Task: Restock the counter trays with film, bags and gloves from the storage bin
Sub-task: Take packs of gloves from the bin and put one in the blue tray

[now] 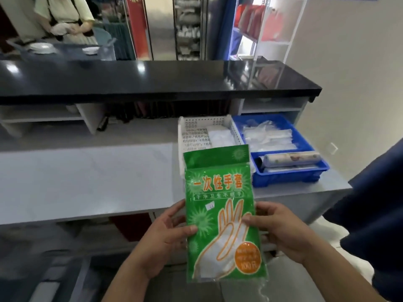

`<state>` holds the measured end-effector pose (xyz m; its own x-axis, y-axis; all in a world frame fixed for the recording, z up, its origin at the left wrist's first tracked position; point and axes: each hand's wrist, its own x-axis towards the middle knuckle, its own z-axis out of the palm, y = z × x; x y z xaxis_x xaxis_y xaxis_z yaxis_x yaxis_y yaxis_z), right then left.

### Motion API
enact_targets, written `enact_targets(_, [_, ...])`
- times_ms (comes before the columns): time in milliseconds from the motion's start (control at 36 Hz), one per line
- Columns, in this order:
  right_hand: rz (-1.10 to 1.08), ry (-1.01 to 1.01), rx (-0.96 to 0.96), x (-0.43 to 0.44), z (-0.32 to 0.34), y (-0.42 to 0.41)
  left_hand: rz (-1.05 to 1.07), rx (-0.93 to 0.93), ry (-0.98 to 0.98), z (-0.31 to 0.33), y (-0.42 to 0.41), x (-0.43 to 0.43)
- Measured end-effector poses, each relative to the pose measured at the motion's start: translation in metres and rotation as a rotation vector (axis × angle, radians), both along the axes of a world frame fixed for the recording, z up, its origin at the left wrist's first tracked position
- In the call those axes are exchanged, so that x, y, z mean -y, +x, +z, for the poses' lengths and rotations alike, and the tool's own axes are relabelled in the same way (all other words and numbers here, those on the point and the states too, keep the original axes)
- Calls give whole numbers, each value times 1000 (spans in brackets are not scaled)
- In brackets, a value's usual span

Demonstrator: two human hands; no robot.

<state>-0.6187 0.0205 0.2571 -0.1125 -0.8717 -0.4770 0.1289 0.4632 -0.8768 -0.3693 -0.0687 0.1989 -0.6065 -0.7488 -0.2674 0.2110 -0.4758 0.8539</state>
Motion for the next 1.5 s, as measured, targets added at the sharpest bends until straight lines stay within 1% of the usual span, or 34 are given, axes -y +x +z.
enact_targets(56, [2, -16, 8, -12, 2, -36, 28, 13, -5, 2, -36, -10])
enact_targets(222, [36, -28, 106, -43, -3, -142, -20, 0, -29, -1, -135, -42])
enact_targets(361, [-45, -62, 135, -57, -10, -202, 7, 104, -61, 3, -204, -51])
enact_targets(583, [-164, -269, 61, -46, 5, -265, 32, 125, -114, 28, -289, -14])
enact_targets(694, [-234, -337, 39, -24, 21, -290, 25, 93, -170, 40, -323, 14])
enact_targets(833, [-287, -393, -51, 25, 39, -313, 18, 32, -199, 40, -356, 60])
enact_targets(972, [-254, -408, -154, 84, 57, -335, 37, 28, -256, 38, -379, 111])
enact_targets(1056, [-201, -422, -262, 119, 66, -351, 23, 9, -264, 33, -389, 143])
enact_targets(1111, [-149, -440, -369, 142, 69, -362, 47, 32, -295, 28, -394, 165])
enact_targets(1139, [-124, -444, -422, 153, 70, -368, 89, 84, -338, 24, -395, 177])
enact_targets(1167, [-105, -444, -471, 164, 70, -373, 144, 179, -403, 19, -396, 189])
enact_targets(1194, [-89, -443, -520, 175, 71, -378, 197, 310, -485, 13, -396, 200])
enact_targets(1250, [-48, -452, -640, 197, 73, -388, 287, 632, -632, -1, -390, 219])
enact_targets(1306, [-7, -475, -781, 213, 77, -395, 291, 841, -640, -15, -383, 229])
enact_targets(1389, [111, -490, -1072, 242, 78, -403, 222, 1013, -585, -32, -373, 233])
enact_targets(1444, [170, -499, -1240, 263, 75, -407, 207, 1064, -573, -40, -370, 233])
enact_targets(1500, [251, -517, -1347, 286, 68, -407, 215, 1099, -536, -45, -368, 234])
